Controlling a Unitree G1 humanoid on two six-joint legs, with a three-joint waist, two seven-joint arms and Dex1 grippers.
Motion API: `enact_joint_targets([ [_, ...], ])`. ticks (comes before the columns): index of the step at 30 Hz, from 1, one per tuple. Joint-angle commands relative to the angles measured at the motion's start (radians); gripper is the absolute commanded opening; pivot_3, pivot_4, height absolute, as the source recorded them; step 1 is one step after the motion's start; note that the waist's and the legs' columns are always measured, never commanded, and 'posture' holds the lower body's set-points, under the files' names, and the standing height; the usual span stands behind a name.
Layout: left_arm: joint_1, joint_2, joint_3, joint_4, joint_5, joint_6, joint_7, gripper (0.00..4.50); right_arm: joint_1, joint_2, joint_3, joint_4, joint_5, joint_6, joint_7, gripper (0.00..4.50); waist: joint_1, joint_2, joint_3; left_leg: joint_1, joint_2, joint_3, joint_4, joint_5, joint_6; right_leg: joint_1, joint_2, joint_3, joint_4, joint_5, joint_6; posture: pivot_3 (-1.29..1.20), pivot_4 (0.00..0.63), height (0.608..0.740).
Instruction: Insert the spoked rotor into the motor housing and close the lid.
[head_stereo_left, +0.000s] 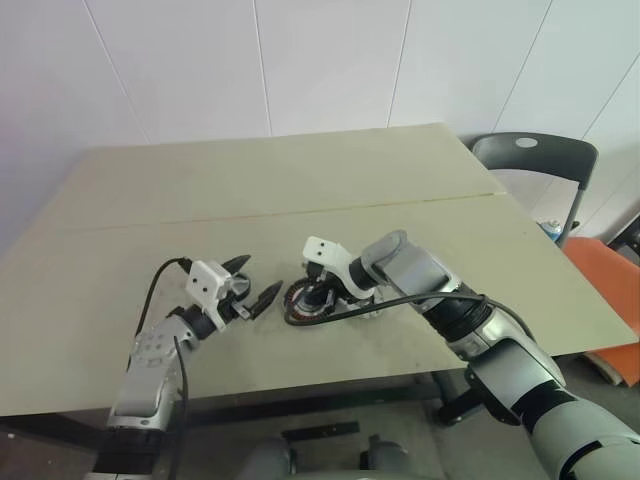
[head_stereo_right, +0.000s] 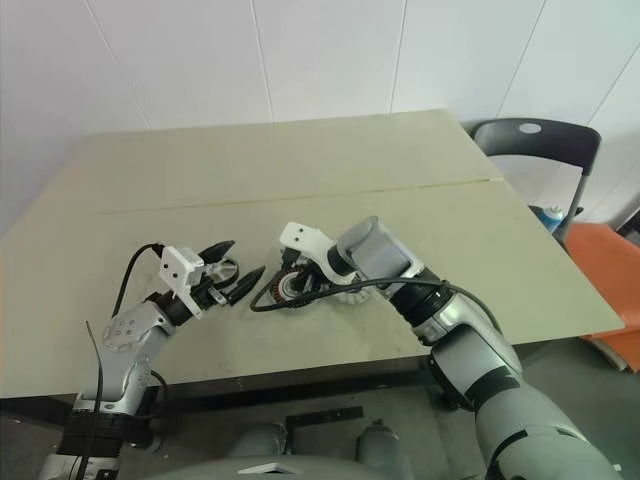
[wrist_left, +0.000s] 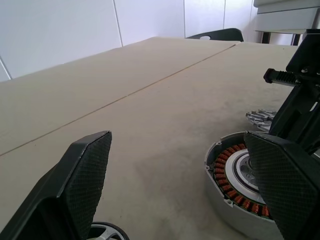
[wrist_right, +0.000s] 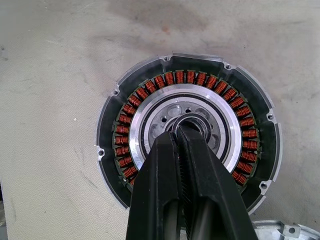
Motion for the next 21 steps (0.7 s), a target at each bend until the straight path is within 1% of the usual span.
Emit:
enact_joint_targets([
  [1, -0.012, 0.006, 0.008, -0.018, -0.002, -0.011, -0.001, 4.5, 0.031, -0.014, 0.053, 0.005, 0.02, 0.036, 0.038, 0.04, 0.0, 0.0, 0.0, 0.0, 0.0, 0.0, 0.0, 0.0, 0.0, 0.0, 0.0, 0.0, 0.0, 0.0, 0.0, 0.0, 0.0, 0.74],
  [9, -0.011, 0.006, 0.007, -0.019, -0.001, -0.011, 0.002, 4.5, 0.035, -0.023, 0.069, -0.013, 0.03, 0.044, 0.045, 0.04, 0.0, 0.0, 0.0, 0.001, 0.0, 0.0, -0.005, 0.0, 0.0, 0.0, 0.0, 0.0, -0.003, 0.0, 0.0, 0.0, 0.0, 0.74],
  [21, -0.01, 0.006, 0.007, -0.021, 0.001, -0.012, 0.005, 4.5, 0.041, 0.004, 0.065, 0.052, -0.031, -0.05, -0.053, 0.04, -0.006, -0.001, -0.001, 0.004, 0.002, 0.001, -0.004, 0.0, 0.0, 0.002, 0.002, 0.0, -0.002, 0.0, 0.0, 0.0, 0.0, 0.74],
])
